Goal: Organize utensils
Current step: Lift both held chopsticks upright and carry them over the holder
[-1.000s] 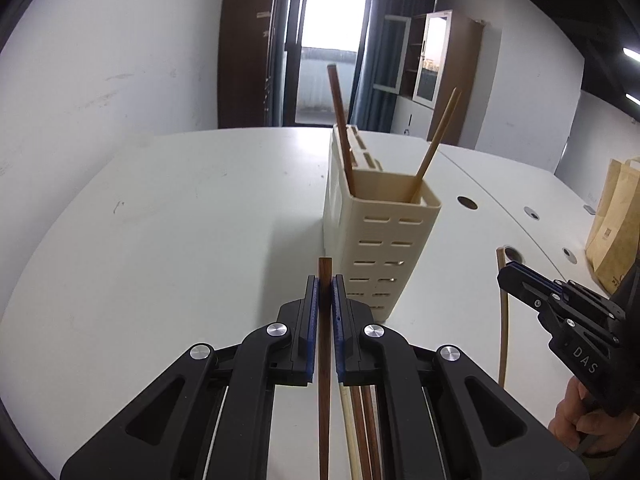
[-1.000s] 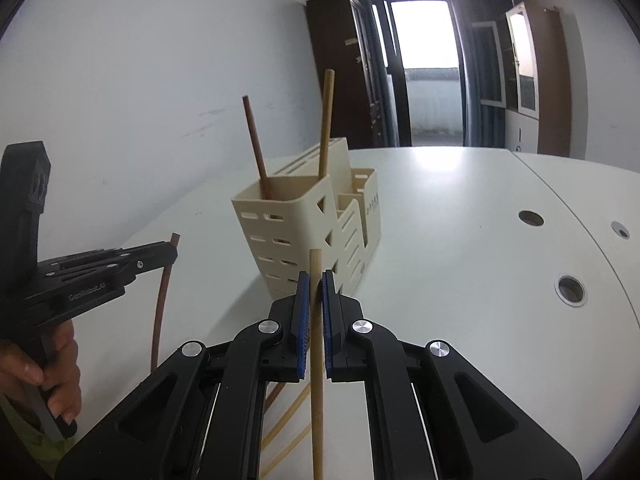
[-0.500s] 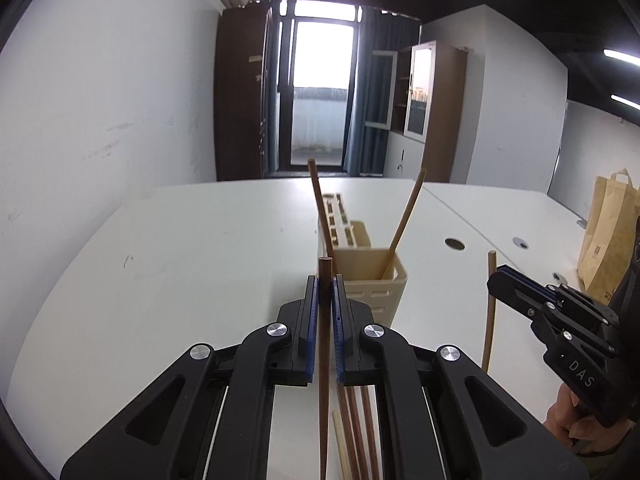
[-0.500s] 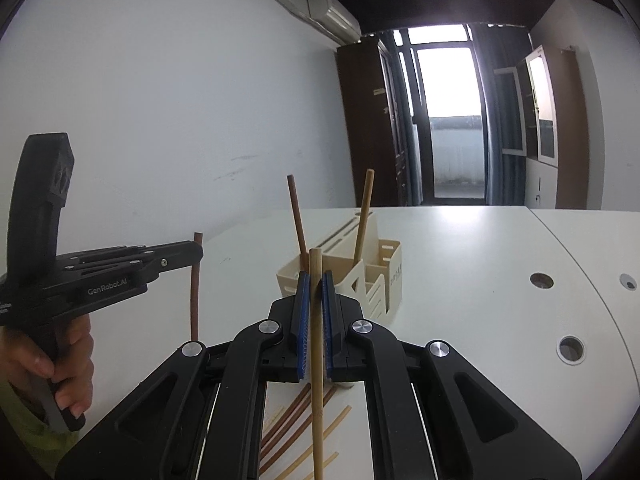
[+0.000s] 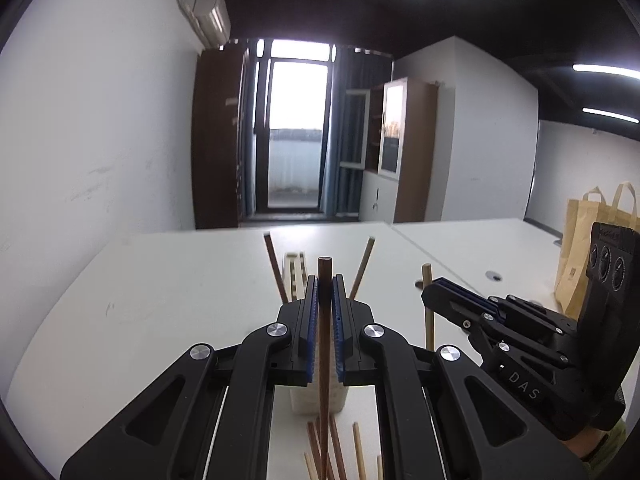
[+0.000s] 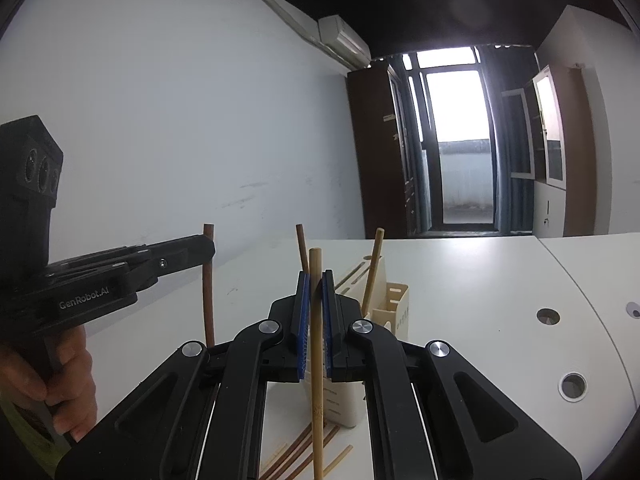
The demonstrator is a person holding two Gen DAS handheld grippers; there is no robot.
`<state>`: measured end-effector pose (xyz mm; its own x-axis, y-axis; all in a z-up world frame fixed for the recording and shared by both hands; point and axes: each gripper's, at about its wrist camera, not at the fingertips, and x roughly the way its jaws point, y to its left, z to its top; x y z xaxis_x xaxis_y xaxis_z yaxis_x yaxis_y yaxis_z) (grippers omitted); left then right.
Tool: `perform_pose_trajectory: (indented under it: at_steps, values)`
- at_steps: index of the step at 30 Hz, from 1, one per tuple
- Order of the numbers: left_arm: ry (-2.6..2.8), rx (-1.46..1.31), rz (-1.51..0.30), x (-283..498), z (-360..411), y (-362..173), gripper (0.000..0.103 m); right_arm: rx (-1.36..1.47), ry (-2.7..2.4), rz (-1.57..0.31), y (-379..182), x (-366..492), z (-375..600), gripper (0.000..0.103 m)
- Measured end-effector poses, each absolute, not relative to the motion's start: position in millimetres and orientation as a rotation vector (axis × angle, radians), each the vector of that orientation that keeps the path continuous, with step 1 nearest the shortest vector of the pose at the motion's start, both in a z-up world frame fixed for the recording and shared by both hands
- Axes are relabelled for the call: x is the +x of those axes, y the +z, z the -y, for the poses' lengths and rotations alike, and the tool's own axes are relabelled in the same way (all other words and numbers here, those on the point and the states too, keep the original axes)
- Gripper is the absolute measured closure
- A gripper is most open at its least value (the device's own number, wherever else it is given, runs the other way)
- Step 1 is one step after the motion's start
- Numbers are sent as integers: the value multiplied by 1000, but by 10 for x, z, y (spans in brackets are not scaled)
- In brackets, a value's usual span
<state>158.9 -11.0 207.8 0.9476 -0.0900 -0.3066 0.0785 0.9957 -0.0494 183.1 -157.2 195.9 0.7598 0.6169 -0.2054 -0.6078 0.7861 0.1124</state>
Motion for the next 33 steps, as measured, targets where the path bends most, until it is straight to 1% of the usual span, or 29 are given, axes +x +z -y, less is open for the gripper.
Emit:
perform_pose_trajectory:
  at_steps: [13, 18, 23, 33]
  values:
    - [-36, -44, -165, 1575, 68, 2240, 97, 116, 667, -94, 2109, 1990, 1546, 96]
    - [-19, -40, -78, 1518, 102, 2332, 97, 144, 661, -31, 2177, 2006, 1574, 96]
    - [-12, 24, 45, 1366, 250, 2370, 97, 171, 672, 48, 2208, 1996, 1593, 96]
    - [-5, -5, 205, 1166, 259, 2477, 97, 250, 675, 172, 2280, 1997, 1693, 96]
